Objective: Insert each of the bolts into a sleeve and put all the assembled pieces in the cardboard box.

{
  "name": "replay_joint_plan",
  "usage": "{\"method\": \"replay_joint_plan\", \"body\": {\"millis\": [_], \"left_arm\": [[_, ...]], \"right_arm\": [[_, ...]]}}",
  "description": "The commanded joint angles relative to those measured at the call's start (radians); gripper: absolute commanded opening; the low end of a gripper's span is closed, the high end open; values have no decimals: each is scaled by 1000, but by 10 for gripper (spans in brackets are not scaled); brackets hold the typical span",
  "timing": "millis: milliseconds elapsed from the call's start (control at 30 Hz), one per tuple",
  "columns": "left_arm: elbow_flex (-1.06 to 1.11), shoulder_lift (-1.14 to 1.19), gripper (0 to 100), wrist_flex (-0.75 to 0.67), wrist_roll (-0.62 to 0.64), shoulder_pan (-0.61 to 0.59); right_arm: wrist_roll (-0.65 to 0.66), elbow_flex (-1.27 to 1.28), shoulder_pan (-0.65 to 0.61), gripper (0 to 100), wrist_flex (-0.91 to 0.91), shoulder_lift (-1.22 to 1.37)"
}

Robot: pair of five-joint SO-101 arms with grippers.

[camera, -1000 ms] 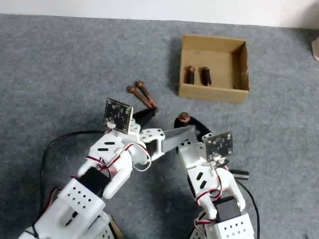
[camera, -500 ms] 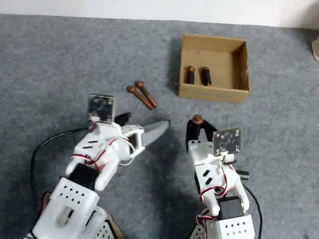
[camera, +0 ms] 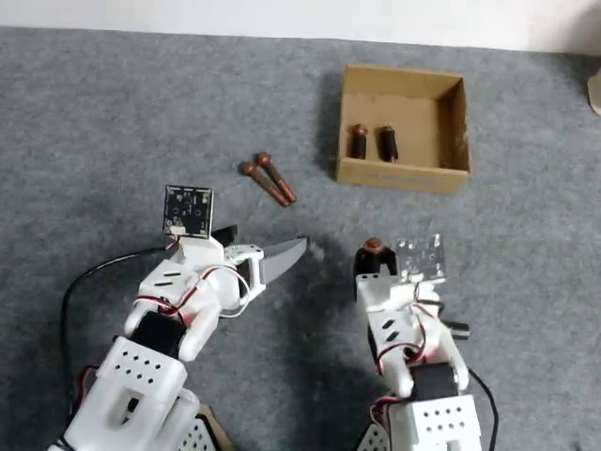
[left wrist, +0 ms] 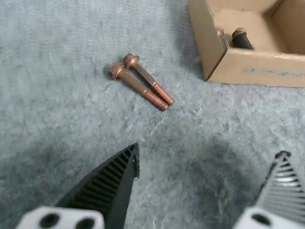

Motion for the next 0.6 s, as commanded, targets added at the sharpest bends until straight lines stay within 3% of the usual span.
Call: {"method": "replay_joint_plan", "body": {"millis": [0, 333, 567], "left_arm": [[-5, -8, 396, -3, 5, -16], [-4, -7, 396, -3, 0, -16], [-4, -7, 396, -3, -2, -16]], "right_arm": [[9, -179, 31, 3, -5, 136], [18, -510, 44, 3, -108, 572], [20, -753, 124, 3, -180, 905]]}}
